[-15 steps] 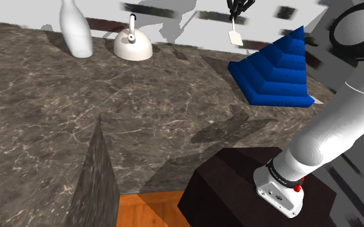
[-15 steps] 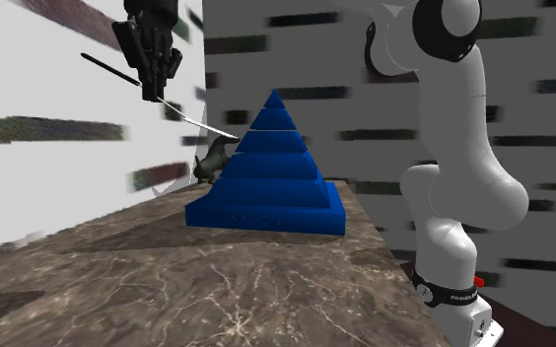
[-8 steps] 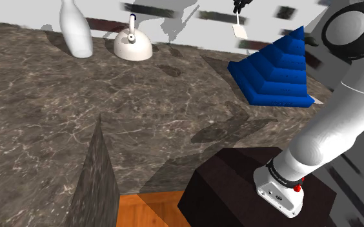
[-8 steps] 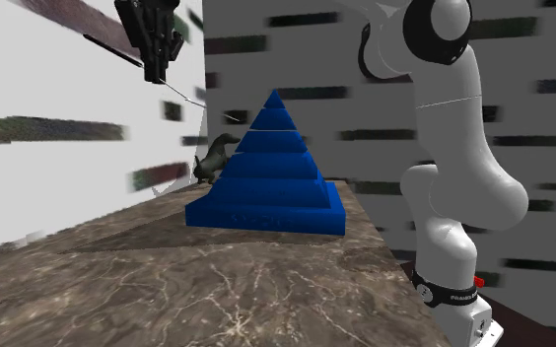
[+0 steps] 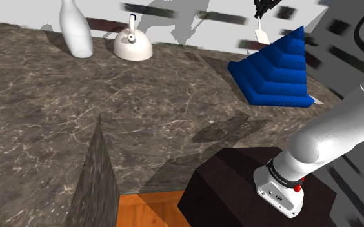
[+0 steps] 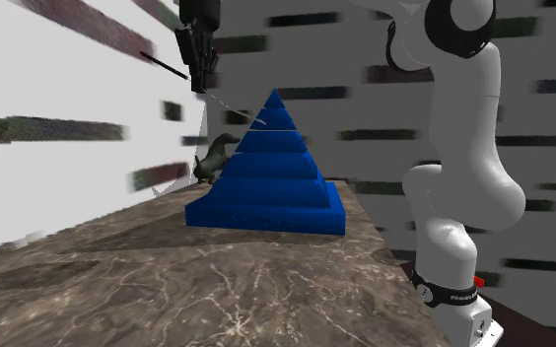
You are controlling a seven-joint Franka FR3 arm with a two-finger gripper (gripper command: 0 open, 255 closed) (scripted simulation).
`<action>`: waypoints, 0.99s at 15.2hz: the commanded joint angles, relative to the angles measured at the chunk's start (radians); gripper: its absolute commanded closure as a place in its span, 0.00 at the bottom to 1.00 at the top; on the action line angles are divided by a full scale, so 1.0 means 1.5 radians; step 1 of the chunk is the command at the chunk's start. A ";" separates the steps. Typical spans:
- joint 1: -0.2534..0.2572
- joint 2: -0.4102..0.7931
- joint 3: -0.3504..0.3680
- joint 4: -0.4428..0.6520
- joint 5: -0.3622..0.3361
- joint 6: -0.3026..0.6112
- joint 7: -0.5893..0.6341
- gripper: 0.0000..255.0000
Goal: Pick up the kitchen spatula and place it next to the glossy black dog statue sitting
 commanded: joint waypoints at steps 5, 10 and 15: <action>-0.040 -0.065 -0.047 -0.073 -0.003 0.009 -0.088 1.00; -0.072 -0.103 -0.091 -0.112 -0.011 0.012 -0.164 1.00; -0.104 -0.122 -0.139 -0.129 -0.019 0.011 -0.245 1.00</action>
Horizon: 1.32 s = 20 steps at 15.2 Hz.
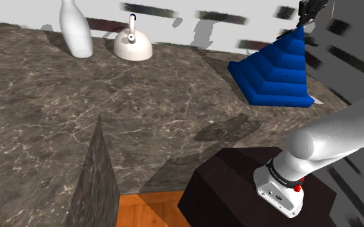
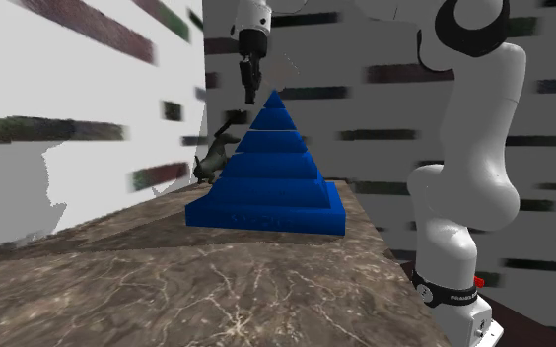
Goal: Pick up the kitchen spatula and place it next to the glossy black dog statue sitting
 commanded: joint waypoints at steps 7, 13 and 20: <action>-0.051 0.004 -0.088 0.013 -0.007 -0.007 -0.140 1.00; -0.091 0.042 -0.160 0.057 0.005 -0.014 -0.252 1.00; -0.155 0.137 -0.253 0.156 0.059 -0.035 -0.399 1.00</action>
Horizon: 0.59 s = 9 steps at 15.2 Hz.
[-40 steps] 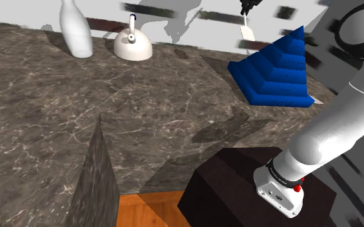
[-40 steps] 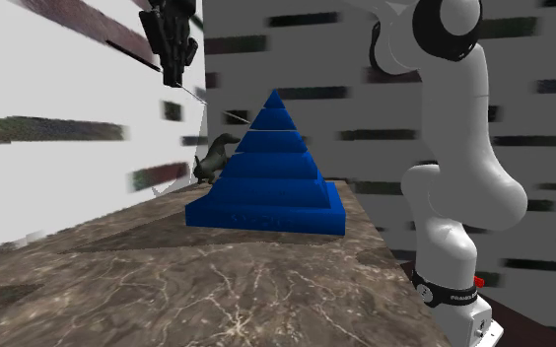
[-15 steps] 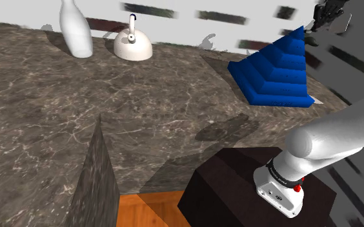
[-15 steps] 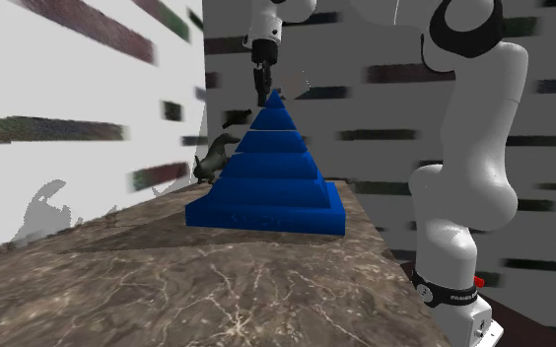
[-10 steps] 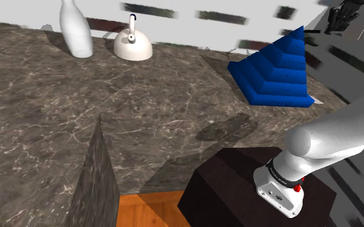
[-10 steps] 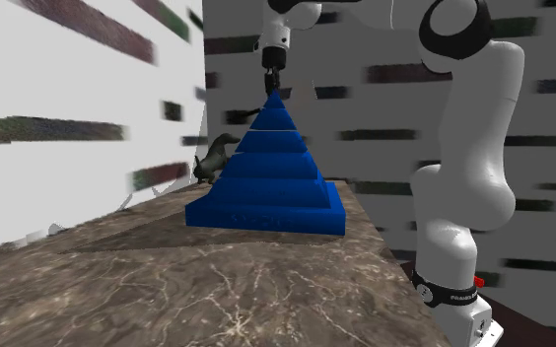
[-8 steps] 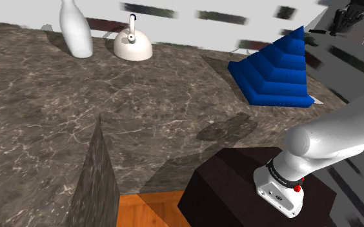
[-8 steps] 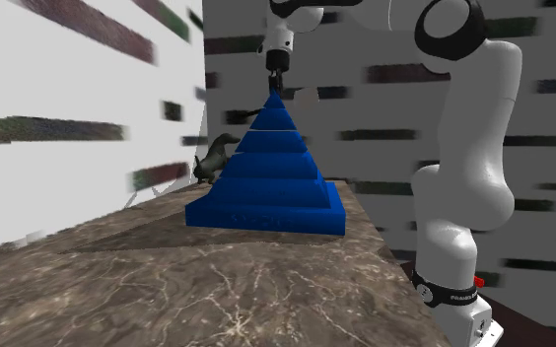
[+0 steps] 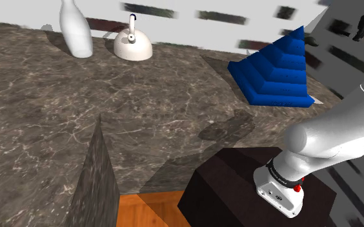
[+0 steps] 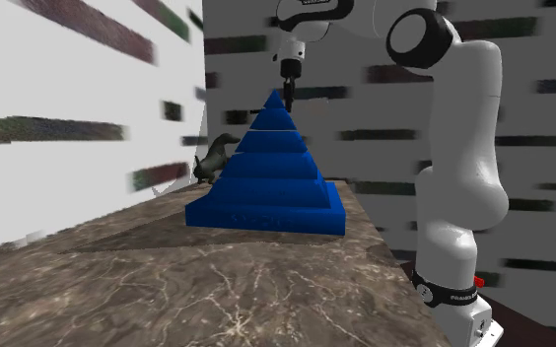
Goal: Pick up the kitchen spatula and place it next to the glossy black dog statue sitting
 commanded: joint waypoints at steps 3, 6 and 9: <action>-0.056 0.080 -0.053 0.079 0.056 -0.020 -0.094 1.00; -0.065 0.083 -0.056 0.062 0.058 -0.002 -0.109 1.00; -0.055 0.061 -0.052 0.010 0.042 0.034 -0.101 1.00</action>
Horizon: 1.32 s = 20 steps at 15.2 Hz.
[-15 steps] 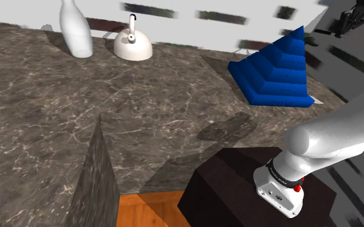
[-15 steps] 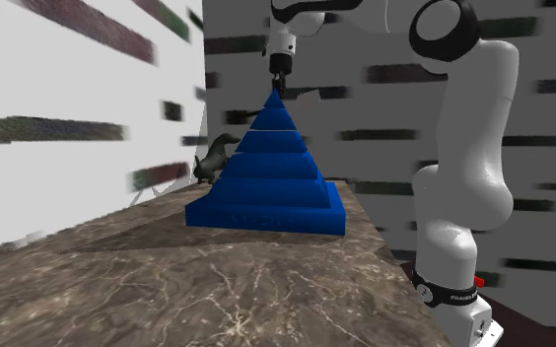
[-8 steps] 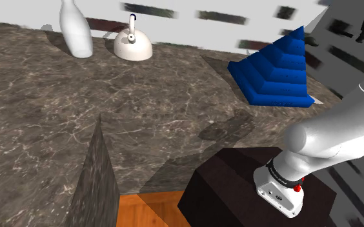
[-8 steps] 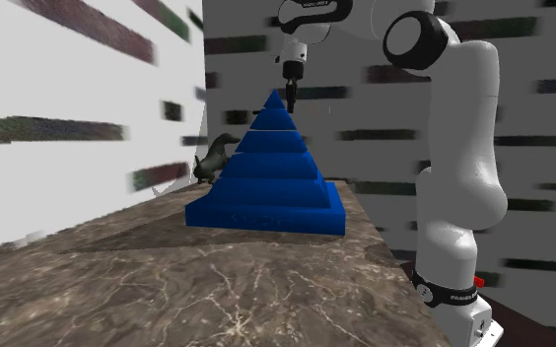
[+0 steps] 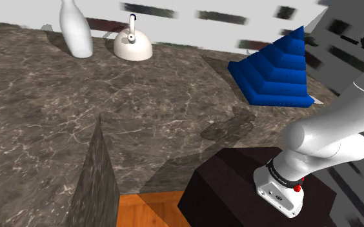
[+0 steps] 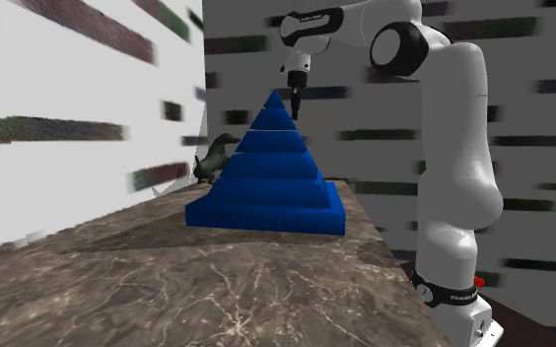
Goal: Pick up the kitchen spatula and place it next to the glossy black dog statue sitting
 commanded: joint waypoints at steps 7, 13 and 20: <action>0.016 -0.045 0.010 -0.121 -0.030 0.087 0.015 1.00; 0.021 -0.067 0.016 -0.197 -0.044 0.146 0.022 1.00; 0.023 -0.081 0.019 -0.274 -0.053 0.212 0.026 1.00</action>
